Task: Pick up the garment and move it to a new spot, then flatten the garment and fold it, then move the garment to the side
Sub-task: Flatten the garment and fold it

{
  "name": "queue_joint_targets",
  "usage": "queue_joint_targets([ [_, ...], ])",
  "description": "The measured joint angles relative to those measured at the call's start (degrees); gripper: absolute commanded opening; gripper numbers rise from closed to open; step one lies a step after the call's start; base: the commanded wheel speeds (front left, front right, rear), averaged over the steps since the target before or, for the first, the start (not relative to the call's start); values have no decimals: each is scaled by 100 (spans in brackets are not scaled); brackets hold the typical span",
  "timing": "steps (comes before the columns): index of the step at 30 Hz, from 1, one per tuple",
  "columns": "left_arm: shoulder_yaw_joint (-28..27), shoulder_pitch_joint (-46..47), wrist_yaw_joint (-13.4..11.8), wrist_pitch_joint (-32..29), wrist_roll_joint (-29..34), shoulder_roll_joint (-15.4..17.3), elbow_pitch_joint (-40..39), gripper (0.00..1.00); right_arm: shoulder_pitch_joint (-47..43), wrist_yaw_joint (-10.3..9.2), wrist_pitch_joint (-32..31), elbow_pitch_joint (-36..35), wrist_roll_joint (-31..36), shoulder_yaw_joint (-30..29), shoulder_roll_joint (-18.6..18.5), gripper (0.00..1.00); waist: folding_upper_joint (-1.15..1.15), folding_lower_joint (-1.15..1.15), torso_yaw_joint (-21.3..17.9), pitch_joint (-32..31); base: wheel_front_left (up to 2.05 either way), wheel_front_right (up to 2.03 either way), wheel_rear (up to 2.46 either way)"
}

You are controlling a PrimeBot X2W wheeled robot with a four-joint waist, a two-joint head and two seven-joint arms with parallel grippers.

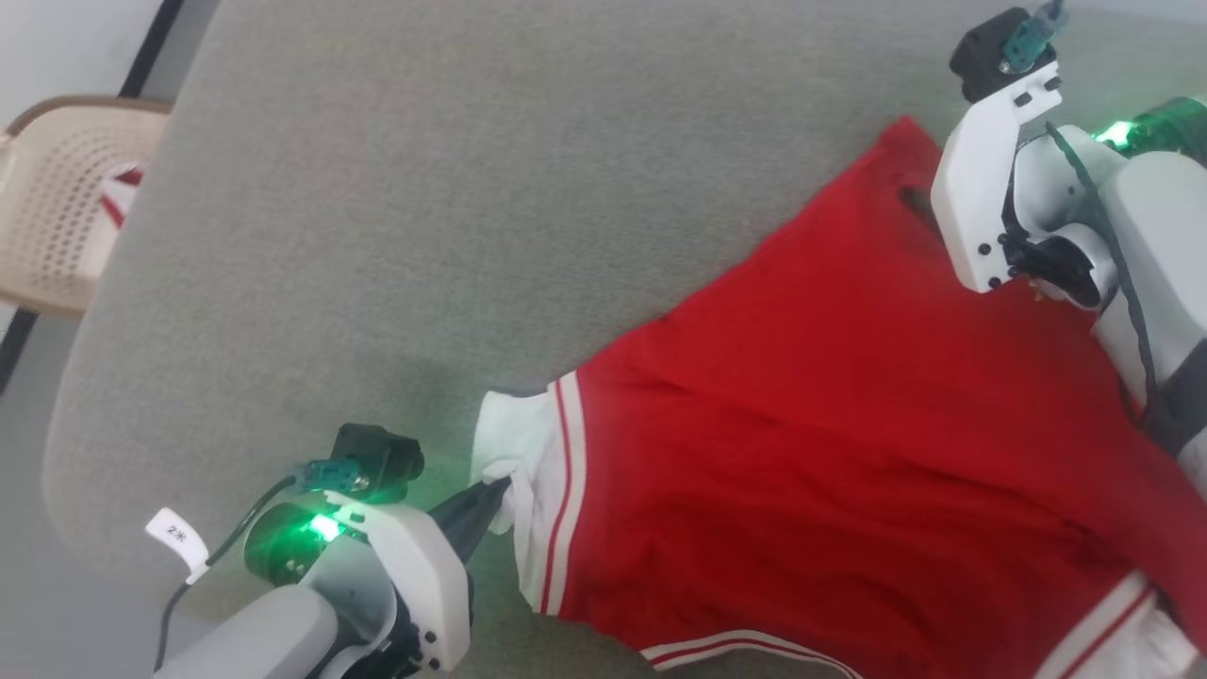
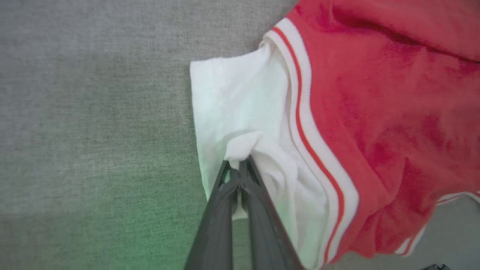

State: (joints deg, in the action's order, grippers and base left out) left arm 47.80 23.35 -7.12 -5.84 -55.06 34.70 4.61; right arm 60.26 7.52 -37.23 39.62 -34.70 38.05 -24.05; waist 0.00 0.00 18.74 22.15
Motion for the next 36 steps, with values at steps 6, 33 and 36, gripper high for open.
queue_joint_targets([
  [6, 26, 116, 120, 54, 10, -135, 215, 0, 431, 2, -525, 683, -250, 630, -26, 18, 0, 0, 176, 124, 0, 0, 0],
  [33, -928, 1963, -314, -1224, 100, 1349, -398, 0, 1215, 2, 517, -81, -1416, 1232, -793, 0, 0, 0, -816, -529, 0, 0, 0],
  [36, -992, 2529, -307, -1532, 207, 1428, -386, 0, 1334, 2, 632, -240, -1468, 1218, -918, 0, 0, 0, -974, -666, 0, 0, 0],
])
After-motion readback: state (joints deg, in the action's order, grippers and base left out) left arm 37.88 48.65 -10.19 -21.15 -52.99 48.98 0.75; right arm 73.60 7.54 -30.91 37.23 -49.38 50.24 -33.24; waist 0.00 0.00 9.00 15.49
